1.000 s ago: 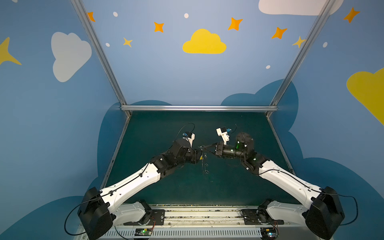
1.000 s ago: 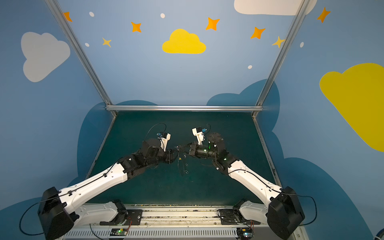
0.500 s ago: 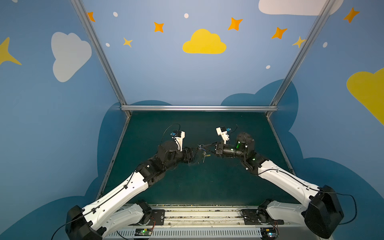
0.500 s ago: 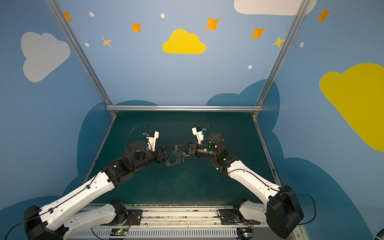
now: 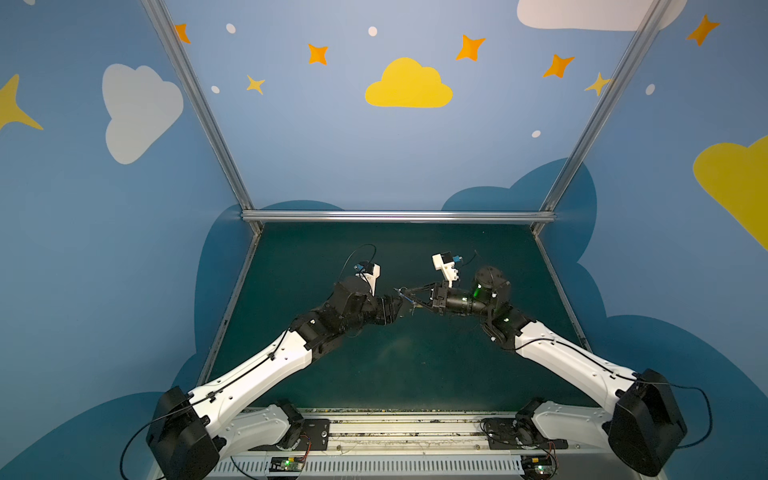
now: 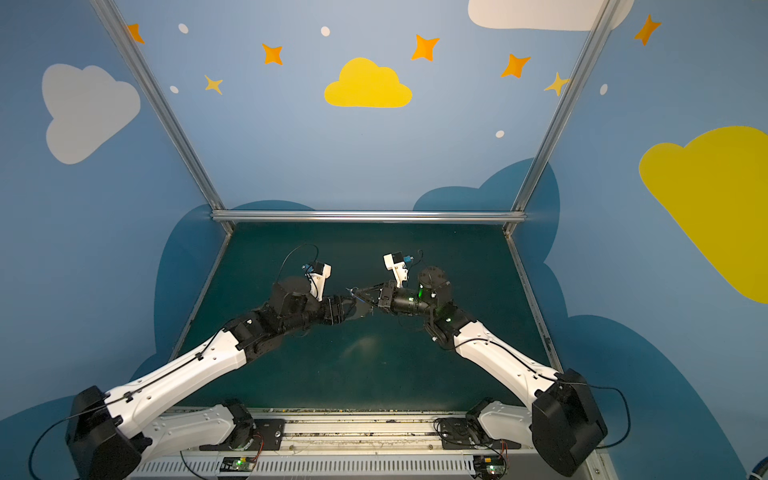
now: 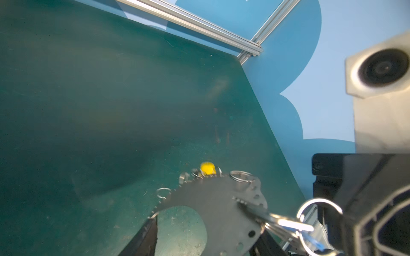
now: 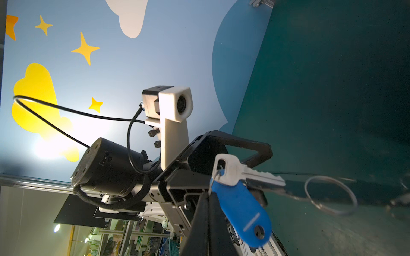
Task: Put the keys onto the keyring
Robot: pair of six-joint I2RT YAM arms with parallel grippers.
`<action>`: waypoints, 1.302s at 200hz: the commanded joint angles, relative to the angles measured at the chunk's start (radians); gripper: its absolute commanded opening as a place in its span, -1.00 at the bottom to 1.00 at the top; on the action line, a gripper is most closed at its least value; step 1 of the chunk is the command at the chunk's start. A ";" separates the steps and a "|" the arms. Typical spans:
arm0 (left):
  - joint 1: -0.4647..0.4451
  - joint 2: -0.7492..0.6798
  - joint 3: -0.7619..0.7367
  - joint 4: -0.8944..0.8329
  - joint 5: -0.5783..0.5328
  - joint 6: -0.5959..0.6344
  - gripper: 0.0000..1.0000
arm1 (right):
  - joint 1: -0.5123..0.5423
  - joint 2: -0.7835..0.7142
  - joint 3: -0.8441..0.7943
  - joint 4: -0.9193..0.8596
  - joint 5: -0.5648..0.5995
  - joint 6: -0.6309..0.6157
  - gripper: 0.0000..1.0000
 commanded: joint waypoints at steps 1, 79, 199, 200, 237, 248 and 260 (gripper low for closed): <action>0.005 -0.080 -0.021 -0.015 -0.044 -0.015 0.31 | -0.008 -0.007 -0.017 0.031 0.016 0.008 -1.00; -0.078 -0.096 -0.060 0.054 -0.088 0.049 0.69 | -0.007 -0.010 -0.016 0.020 0.043 0.018 -1.00; -0.124 0.012 -0.025 0.111 -0.483 0.024 0.89 | 0.034 0.007 -0.039 0.089 0.030 0.068 -1.00; -0.123 0.013 -0.025 0.111 -0.484 0.020 0.89 | 0.034 0.008 -0.039 0.090 0.030 0.067 -1.00; -0.047 -0.034 -0.060 0.074 -0.452 -0.052 0.88 | 0.033 -0.008 -0.052 0.075 0.020 0.056 -1.00; -0.022 -0.054 -0.074 0.068 -0.424 -0.056 0.86 | 0.034 -0.012 -0.056 0.081 0.007 0.054 -1.00; 0.000 -0.068 -0.083 0.064 -0.382 -0.058 0.85 | 0.033 -0.007 -0.057 0.098 -0.014 0.058 -1.00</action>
